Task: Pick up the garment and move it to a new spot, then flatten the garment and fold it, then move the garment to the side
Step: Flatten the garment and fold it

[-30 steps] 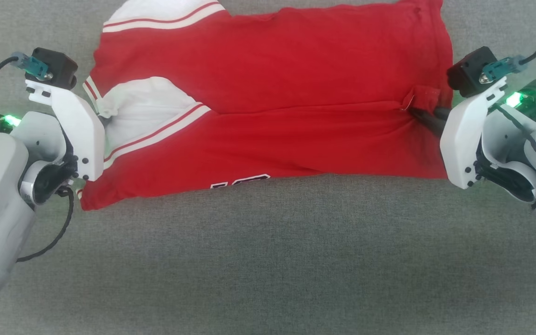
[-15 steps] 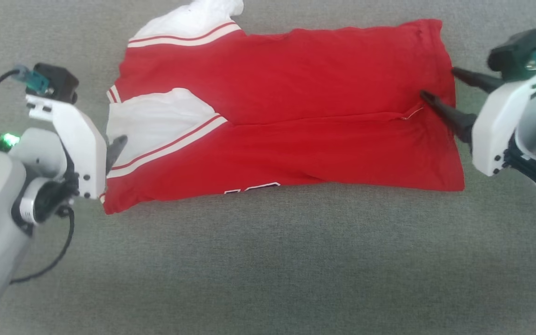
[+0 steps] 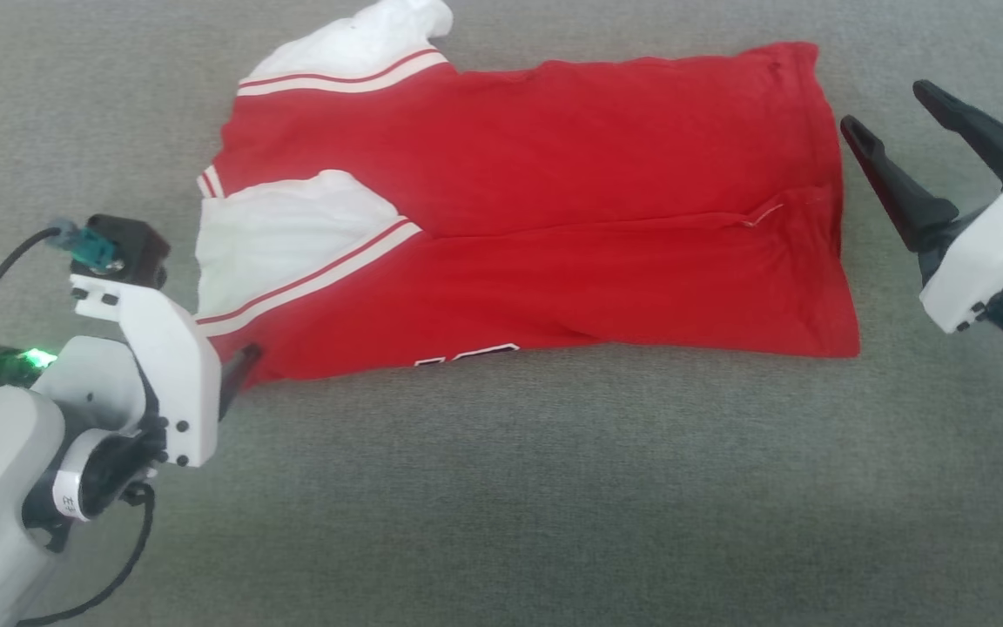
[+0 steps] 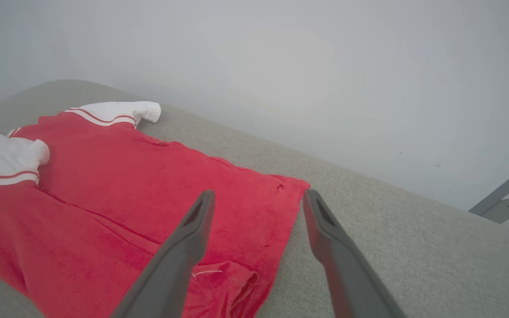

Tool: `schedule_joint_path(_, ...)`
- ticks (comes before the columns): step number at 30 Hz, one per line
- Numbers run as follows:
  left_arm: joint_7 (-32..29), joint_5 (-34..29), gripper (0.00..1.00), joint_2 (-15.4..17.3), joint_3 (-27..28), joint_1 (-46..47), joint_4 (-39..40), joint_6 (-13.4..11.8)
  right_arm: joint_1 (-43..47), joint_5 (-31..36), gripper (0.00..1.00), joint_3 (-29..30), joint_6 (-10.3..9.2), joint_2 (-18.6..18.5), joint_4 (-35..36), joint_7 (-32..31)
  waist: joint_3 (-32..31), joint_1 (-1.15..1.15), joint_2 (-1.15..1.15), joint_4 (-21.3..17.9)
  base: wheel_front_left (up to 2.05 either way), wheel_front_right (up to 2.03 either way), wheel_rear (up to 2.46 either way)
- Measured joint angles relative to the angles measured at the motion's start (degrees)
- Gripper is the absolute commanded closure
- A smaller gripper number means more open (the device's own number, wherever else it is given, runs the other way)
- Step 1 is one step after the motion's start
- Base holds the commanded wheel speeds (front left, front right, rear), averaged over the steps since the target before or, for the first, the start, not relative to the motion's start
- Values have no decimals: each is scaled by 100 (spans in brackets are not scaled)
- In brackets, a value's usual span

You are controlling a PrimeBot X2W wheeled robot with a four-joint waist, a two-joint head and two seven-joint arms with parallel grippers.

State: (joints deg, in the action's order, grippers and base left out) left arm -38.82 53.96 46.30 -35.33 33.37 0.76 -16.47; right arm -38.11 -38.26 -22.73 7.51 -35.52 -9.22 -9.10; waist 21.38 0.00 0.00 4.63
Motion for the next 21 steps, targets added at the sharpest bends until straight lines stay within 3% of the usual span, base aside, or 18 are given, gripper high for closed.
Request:
schedule_joint_path(10,-198,318,3,-187,53,52,-915,45,1045,514,0,1214,-2,571,836,-694,184,0,0,-296,0,0,0)
schedule_joint_path(11,-201,349,51,-218,60,91,-1002,67,1150,539,0,1303,-2,642,912,-813,197,0,0,-313,0,0,0)
schedule_joint_path(12,-201,353,81,-237,48,121,-1062,146,1244,550,0,1352,-2,704,976,-953,207,0,0,-325,0,0,0)
schedule_joint_path(13,-200,359,100,-267,49,142,-1132,191,1332,548,0,1390,-2,769,1047,-1080,214,0,0,-332,0,0,0)
schedule_joint_path(21,-90,361,100,-469,-25,336,-1441,475,1652,504,0,1638,-2,1090,1176,-2251,217,0,0,-256,0,0,0)
